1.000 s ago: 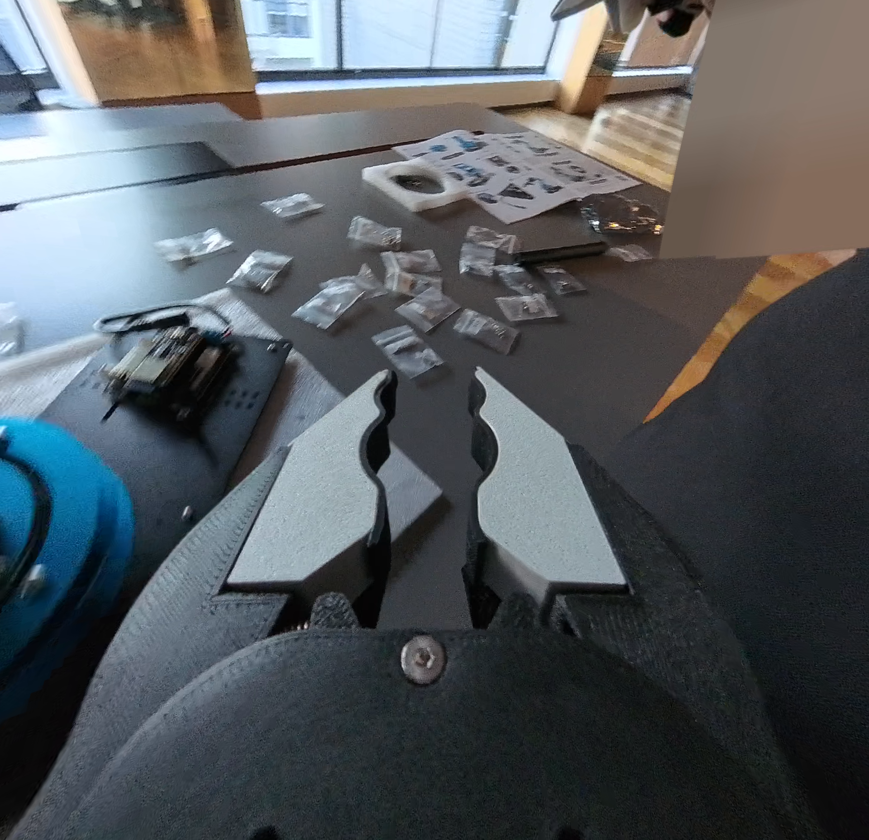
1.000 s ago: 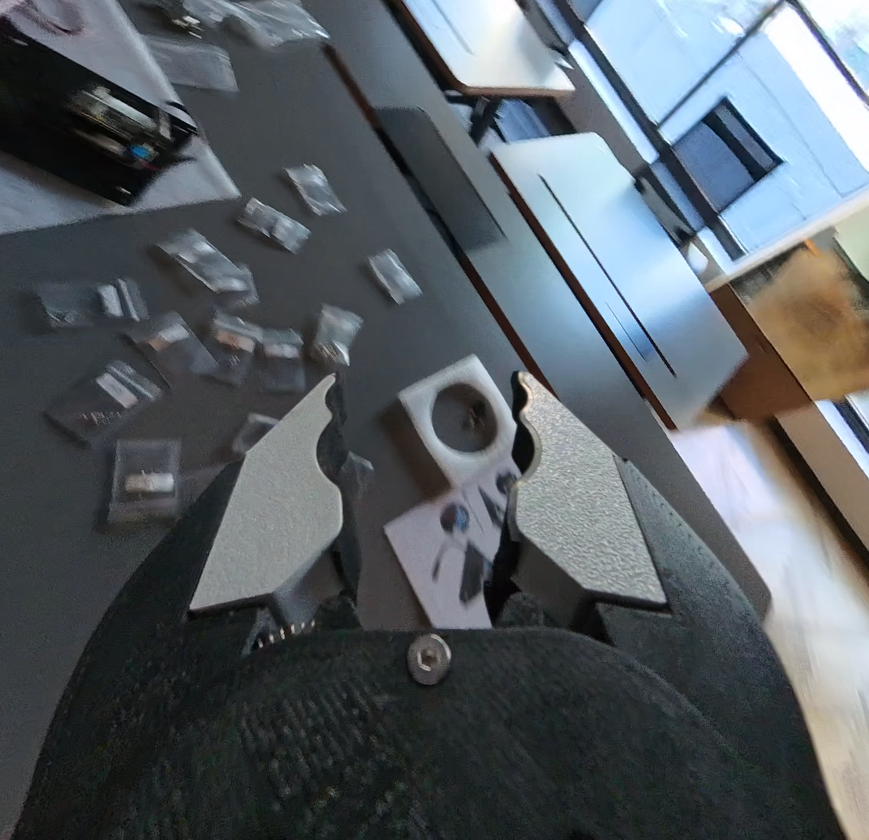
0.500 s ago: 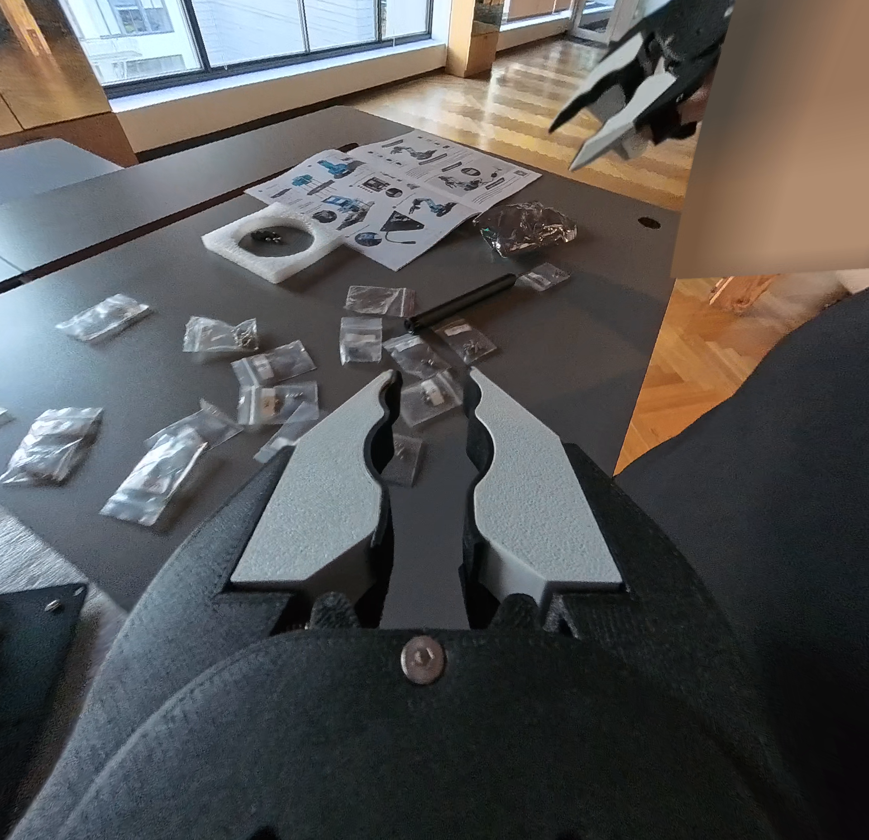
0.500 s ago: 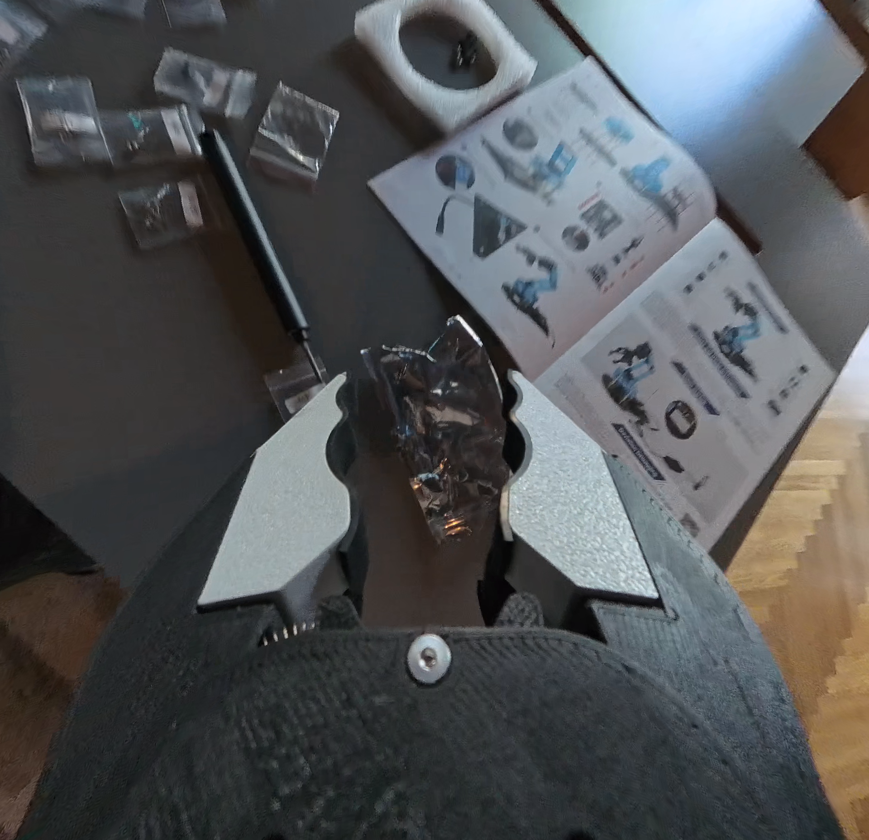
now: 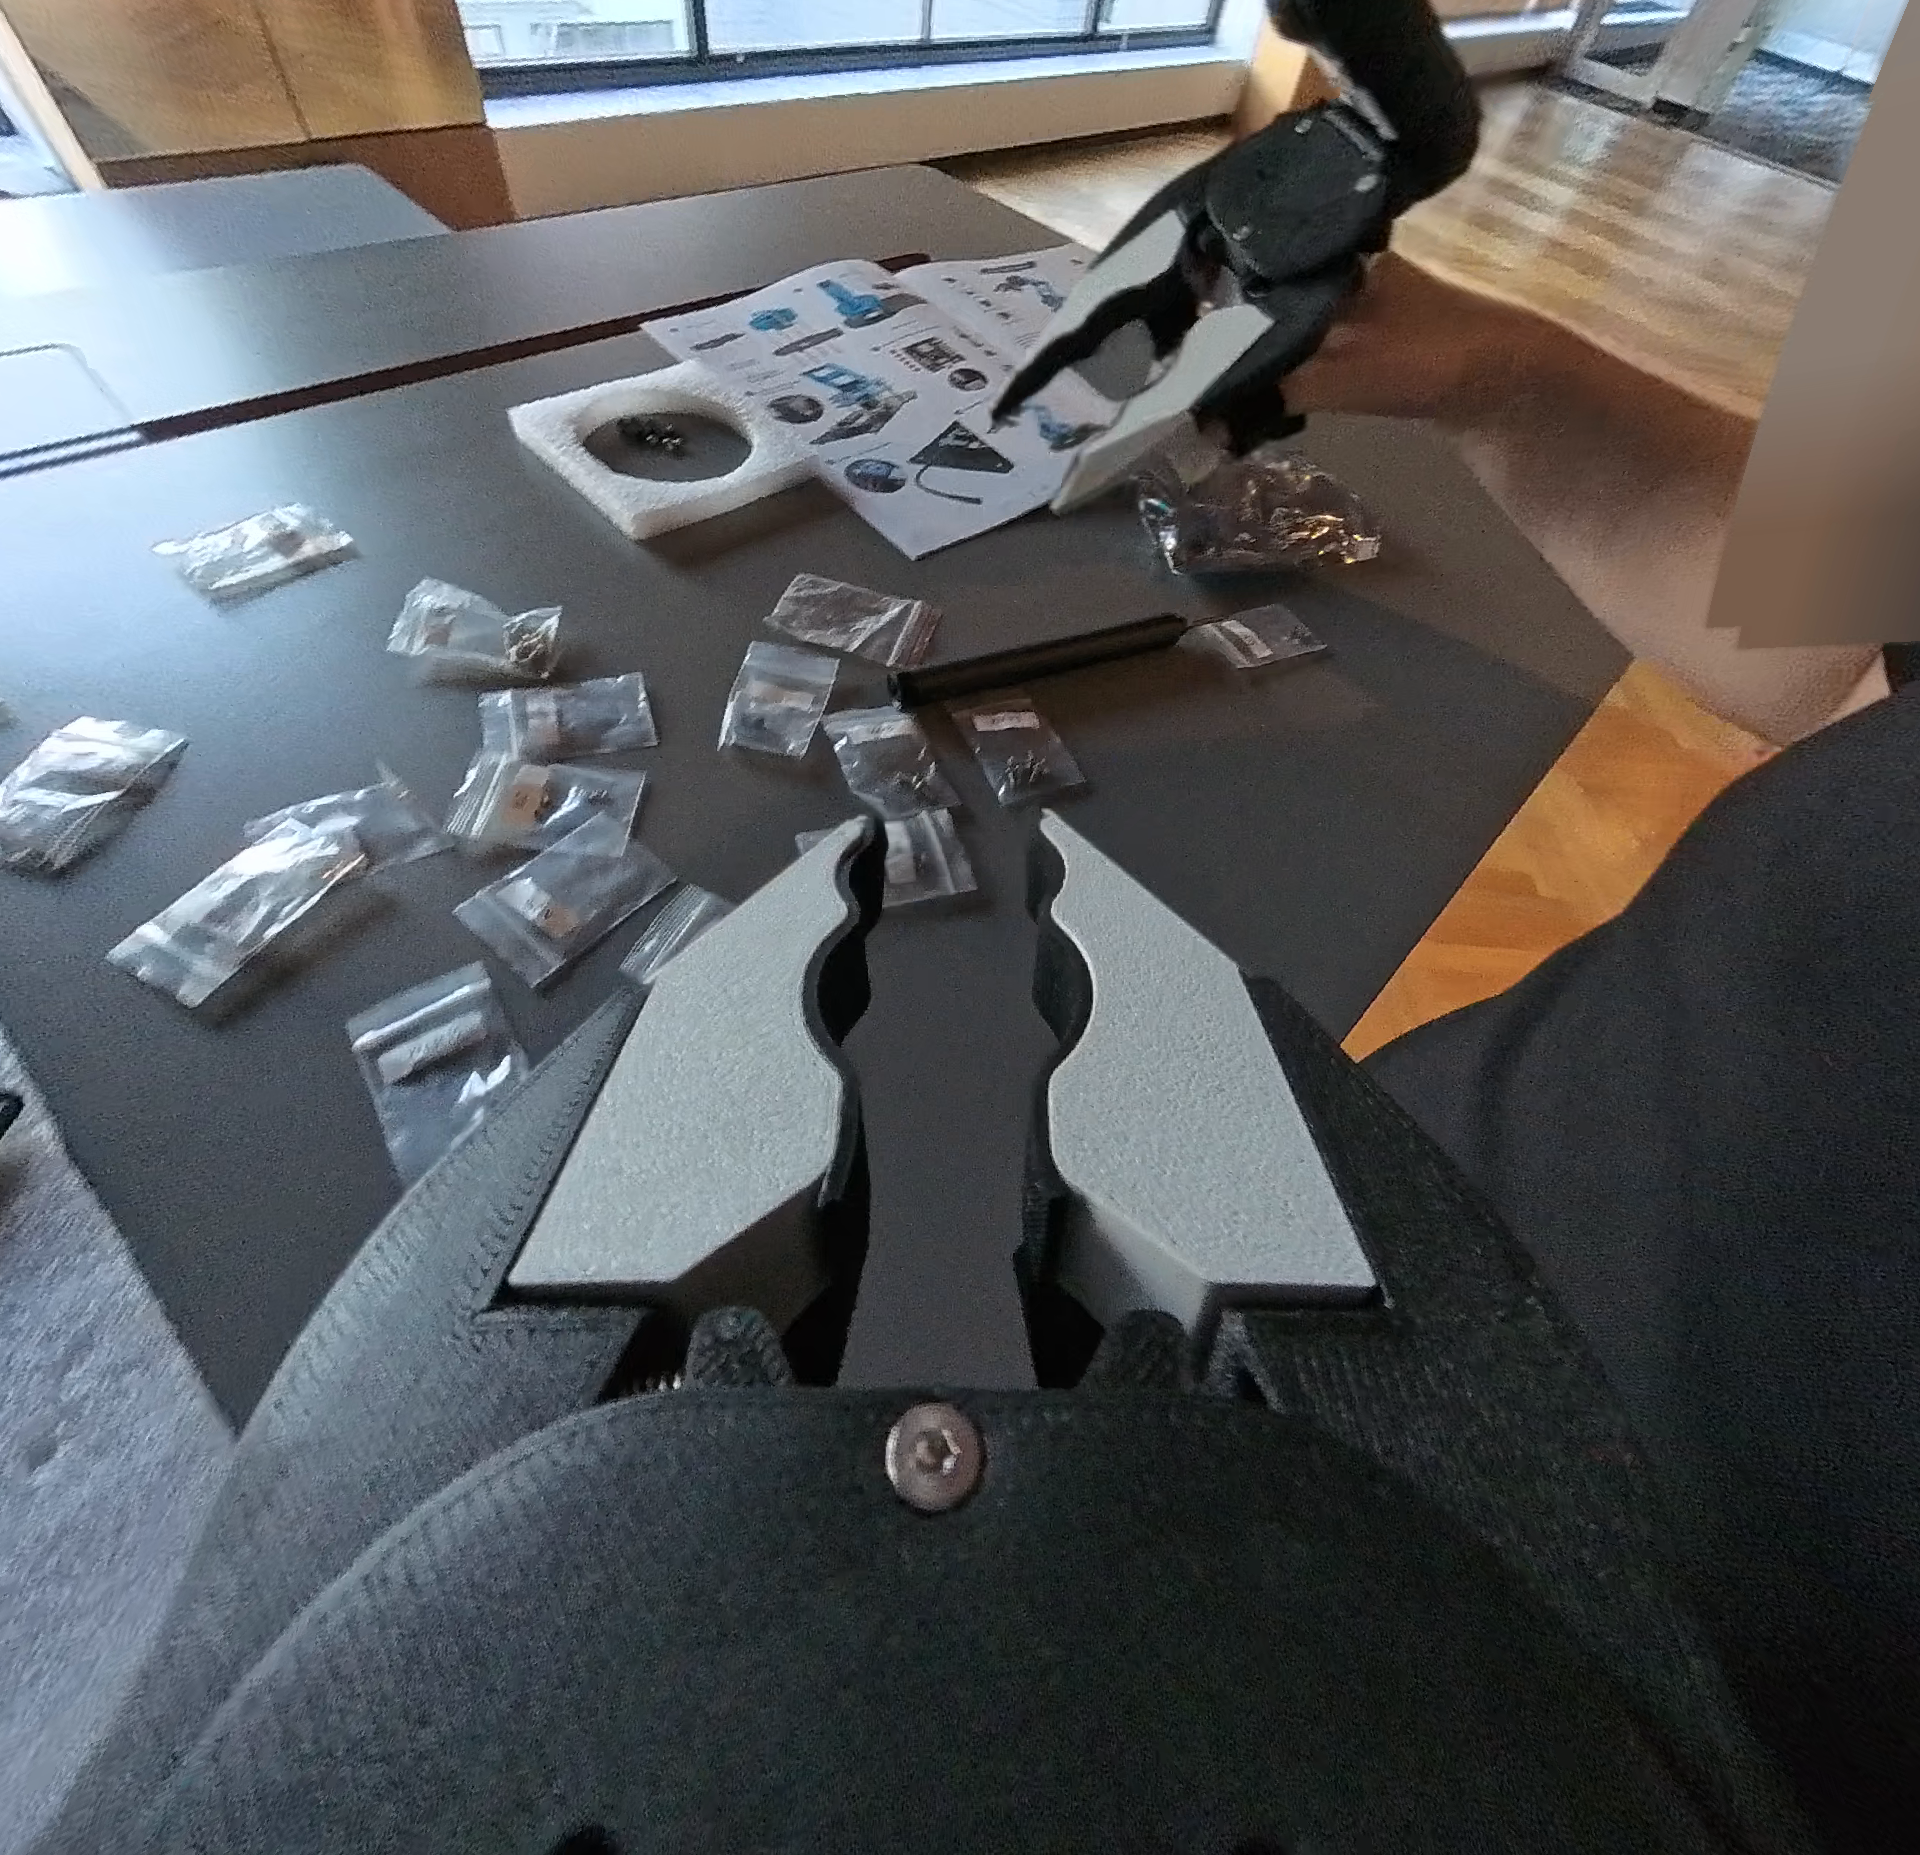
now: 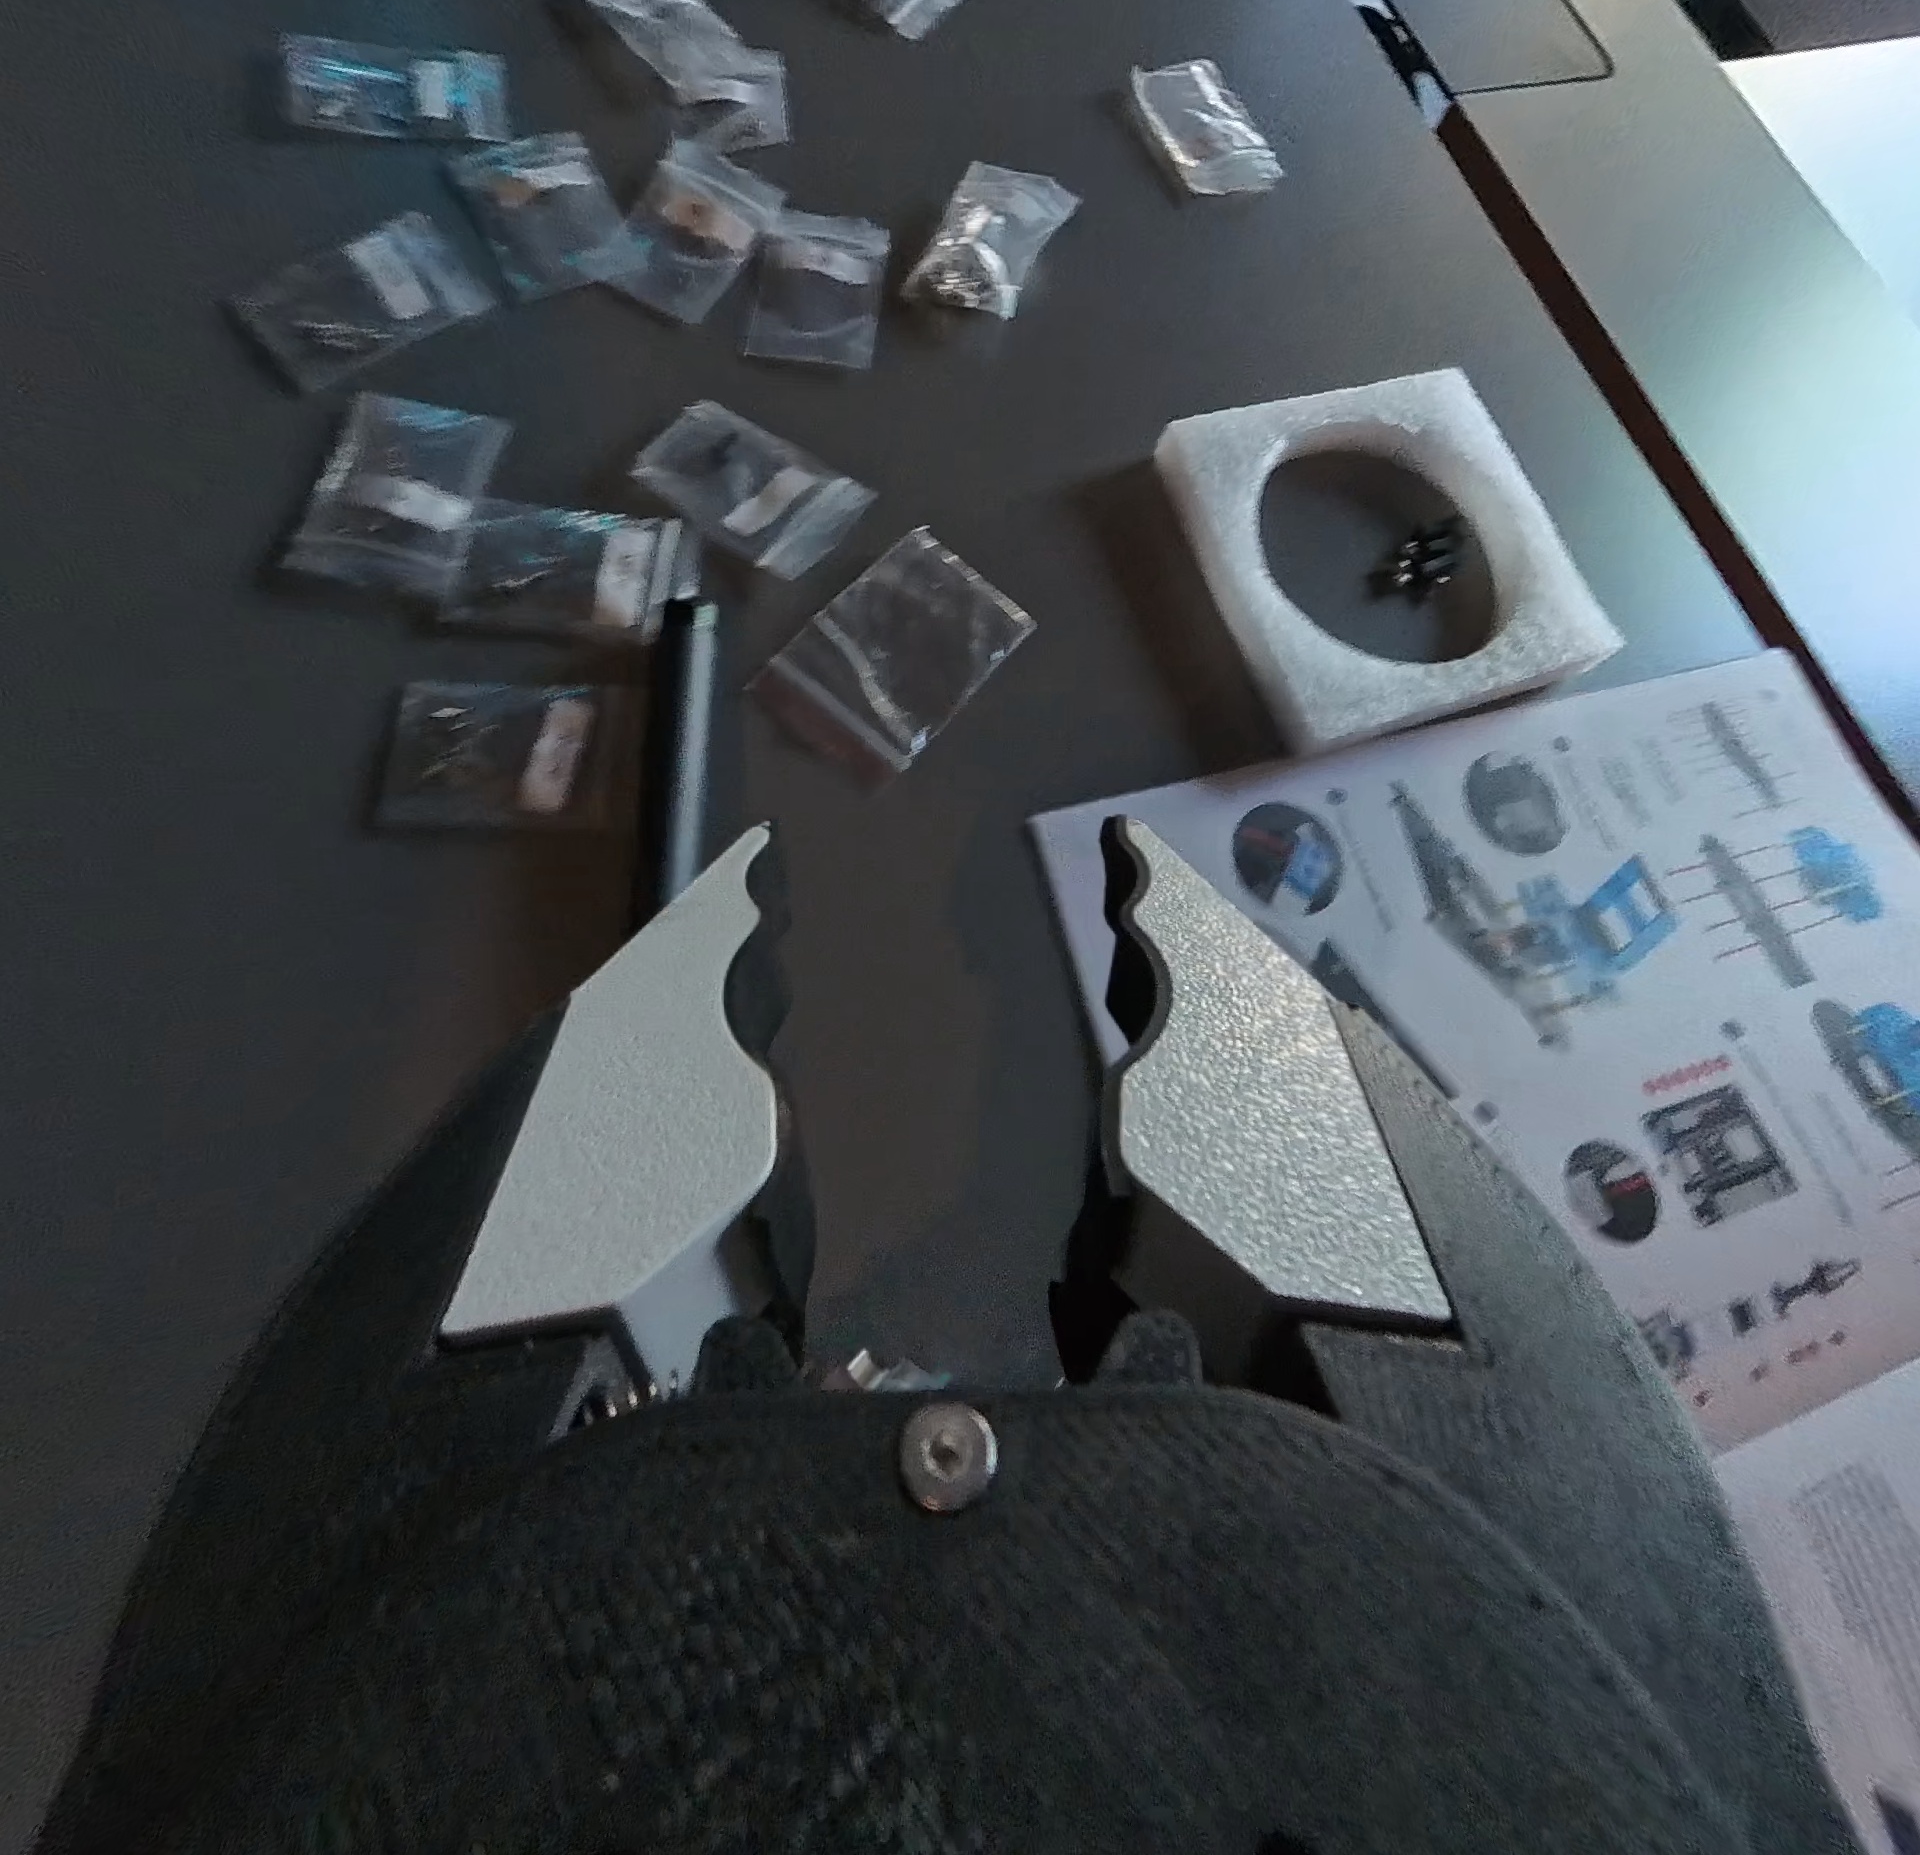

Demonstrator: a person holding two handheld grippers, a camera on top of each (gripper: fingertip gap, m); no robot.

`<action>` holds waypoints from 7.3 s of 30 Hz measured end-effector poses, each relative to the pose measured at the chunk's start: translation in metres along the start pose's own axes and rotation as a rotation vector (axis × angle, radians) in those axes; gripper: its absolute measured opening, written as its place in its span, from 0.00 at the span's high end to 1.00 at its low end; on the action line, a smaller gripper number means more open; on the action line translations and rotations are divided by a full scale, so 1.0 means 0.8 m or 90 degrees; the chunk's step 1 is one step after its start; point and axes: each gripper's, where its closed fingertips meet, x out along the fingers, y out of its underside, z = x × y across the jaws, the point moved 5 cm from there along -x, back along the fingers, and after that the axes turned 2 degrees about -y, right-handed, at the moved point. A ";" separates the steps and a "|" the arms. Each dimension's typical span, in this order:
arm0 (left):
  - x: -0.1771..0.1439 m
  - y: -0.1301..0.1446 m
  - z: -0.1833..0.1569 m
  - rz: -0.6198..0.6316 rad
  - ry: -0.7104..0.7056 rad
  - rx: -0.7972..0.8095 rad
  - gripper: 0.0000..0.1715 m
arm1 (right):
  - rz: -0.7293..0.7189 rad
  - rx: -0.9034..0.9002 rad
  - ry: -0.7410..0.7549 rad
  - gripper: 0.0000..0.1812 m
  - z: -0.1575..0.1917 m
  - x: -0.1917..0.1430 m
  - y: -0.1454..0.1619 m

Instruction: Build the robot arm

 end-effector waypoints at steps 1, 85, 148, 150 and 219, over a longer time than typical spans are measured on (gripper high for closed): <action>-0.007 0.002 0.003 0.001 -0.007 -0.003 0.85 | 0.005 0.001 0.014 0.67 -0.014 0.014 -0.003; -0.090 0.053 0.117 0.033 -0.040 -0.049 0.89 | 0.352 -0.105 -0.201 0.94 -0.100 0.332 -0.189; -0.151 0.097 0.141 -0.018 -0.094 -0.112 0.89 | 0.311 -0.526 -0.412 0.66 0.174 0.475 -0.376; -0.151 0.097 0.142 -0.020 -0.093 -0.115 0.89 | 0.317 -0.528 -0.413 0.66 0.172 0.474 -0.375; -0.061 0.102 0.307 -0.218 -0.292 -0.483 1.00 | -0.030 -0.455 -0.468 0.67 0.177 0.421 -0.365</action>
